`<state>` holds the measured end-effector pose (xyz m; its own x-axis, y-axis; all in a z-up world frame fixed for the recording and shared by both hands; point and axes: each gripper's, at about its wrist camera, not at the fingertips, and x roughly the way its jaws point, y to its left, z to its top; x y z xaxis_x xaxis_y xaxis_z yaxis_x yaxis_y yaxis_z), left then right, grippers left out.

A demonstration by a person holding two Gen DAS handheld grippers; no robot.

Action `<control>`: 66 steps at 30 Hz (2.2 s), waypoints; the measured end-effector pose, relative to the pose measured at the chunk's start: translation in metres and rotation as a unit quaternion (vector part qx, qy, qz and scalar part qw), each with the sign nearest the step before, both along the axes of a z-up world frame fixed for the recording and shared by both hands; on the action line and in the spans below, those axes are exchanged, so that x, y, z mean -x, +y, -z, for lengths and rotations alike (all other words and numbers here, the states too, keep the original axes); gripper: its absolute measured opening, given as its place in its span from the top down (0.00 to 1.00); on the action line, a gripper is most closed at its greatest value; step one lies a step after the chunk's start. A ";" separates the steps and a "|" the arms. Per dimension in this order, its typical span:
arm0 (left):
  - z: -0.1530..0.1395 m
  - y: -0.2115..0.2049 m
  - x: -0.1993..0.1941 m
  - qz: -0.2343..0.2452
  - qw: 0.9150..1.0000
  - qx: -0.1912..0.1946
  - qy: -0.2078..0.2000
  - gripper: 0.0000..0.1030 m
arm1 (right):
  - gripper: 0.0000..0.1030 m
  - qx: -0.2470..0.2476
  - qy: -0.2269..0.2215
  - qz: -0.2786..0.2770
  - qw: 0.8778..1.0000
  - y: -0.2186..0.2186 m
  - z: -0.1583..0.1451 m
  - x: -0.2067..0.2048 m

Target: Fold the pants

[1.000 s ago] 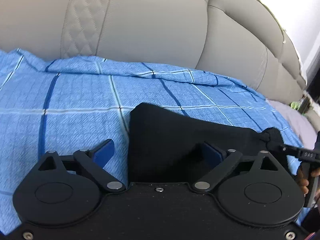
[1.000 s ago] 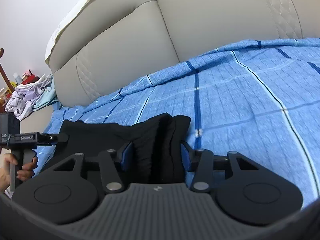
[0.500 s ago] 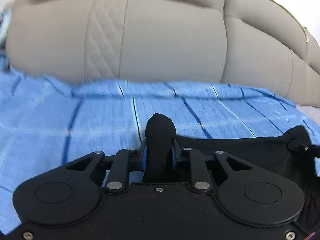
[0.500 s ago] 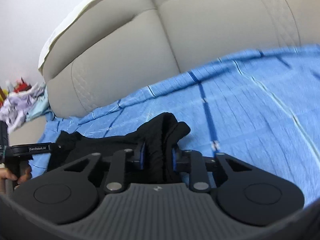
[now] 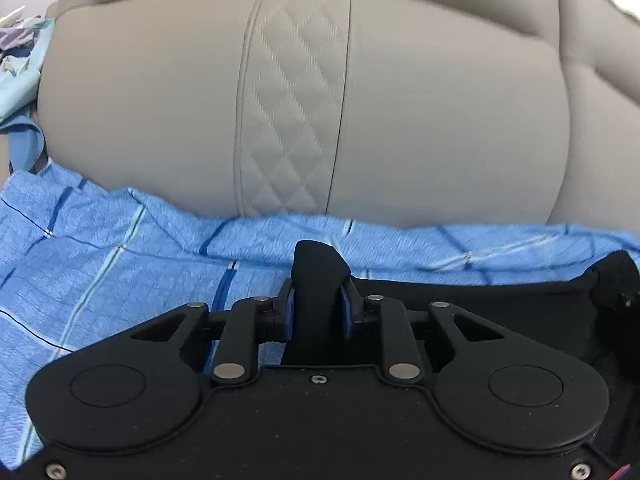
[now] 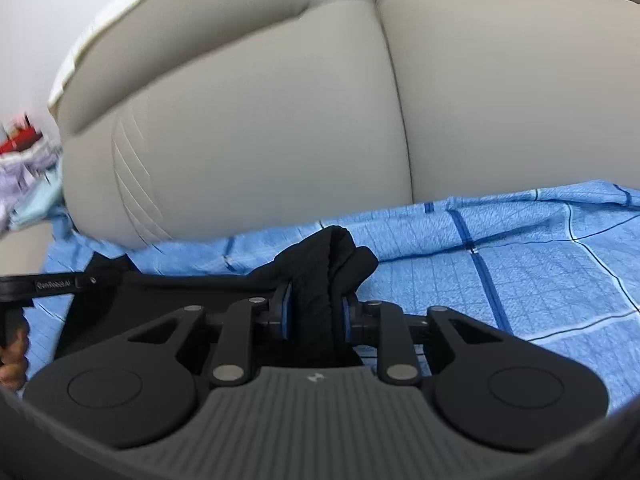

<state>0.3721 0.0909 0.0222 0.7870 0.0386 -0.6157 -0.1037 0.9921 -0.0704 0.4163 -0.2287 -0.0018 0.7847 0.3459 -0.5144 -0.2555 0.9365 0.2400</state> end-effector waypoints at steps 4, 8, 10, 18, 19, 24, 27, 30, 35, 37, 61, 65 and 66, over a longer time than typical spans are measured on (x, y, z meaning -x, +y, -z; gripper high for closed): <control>0.009 0.001 -0.002 -0.006 1.000 -0.002 -0.002 0.67 | 0.66 -0.023 0.008 0.006 1.000 -0.010 0.012 0.000; 0.005 0.002 0.001 -0.020 1.000 -0.010 0.012 0.54 | 0.40 -0.026 0.025 0.025 0.999 -0.014 0.015 -0.001; 0.000 0.001 0.010 -0.022 1.000 -0.008 0.016 0.44 | 0.31 -0.018 0.024 0.033 0.999 -0.014 0.011 0.007; -0.018 -0.015 0.075 -0.009 0.999 -0.036 0.012 0.28 | 0.12 0.075 -0.004 0.090 0.993 -0.026 0.000 0.063; -0.019 -0.018 0.084 -0.005 0.999 -0.039 0.012 0.28 | 0.12 0.067 -0.003 0.103 0.992 -0.032 -0.003 0.071; -0.027 -0.034 0.132 0.000 0.998 -0.055 -0.008 0.15 | 0.02 0.023 -0.030 0.124 0.992 -0.042 -0.020 0.123; -0.028 -0.044 0.160 0.004 0.999 -0.050 -0.015 0.15 | 0.01 0.036 -0.051 0.112 0.992 -0.028 -0.021 0.154; -0.022 -0.054 0.188 0.002 0.999 -0.042 -0.019 0.15 | 0.00 0.058 -0.068 0.101 0.991 -0.008 -0.018 0.185; -0.004 -0.068 0.225 -0.002 0.999 -0.030 -0.014 0.08 | 0.00 0.073 -0.082 0.091 0.990 0.017 -0.006 0.221; 0.005 -0.072 0.235 -0.003 1.000 -0.026 -0.009 0.07 | 0.00 0.084 -0.082 0.084 0.989 0.026 0.001 0.230; 0.036 -0.084 0.236 0.002 0.999 -0.043 -0.021 0.00 | 0.00 0.134 -0.076 0.091 0.984 0.058 0.045 0.238; 0.033 -0.083 0.233 0.005 0.999 -0.040 -0.001 0.00 | 0.00 0.132 -0.076 0.090 0.984 0.058 0.045 0.238; 0.032 -0.082 0.232 0.006 0.999 -0.039 0.003 0.00 | 0.00 0.133 -0.076 0.090 0.984 0.058 0.045 0.238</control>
<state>0.1404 0.0087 -0.0098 0.7835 0.0769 -0.6167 -0.0912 0.9958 0.0083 0.1785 -0.1709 -0.0470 0.8959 0.0635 -0.4397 -0.0936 0.9945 -0.0471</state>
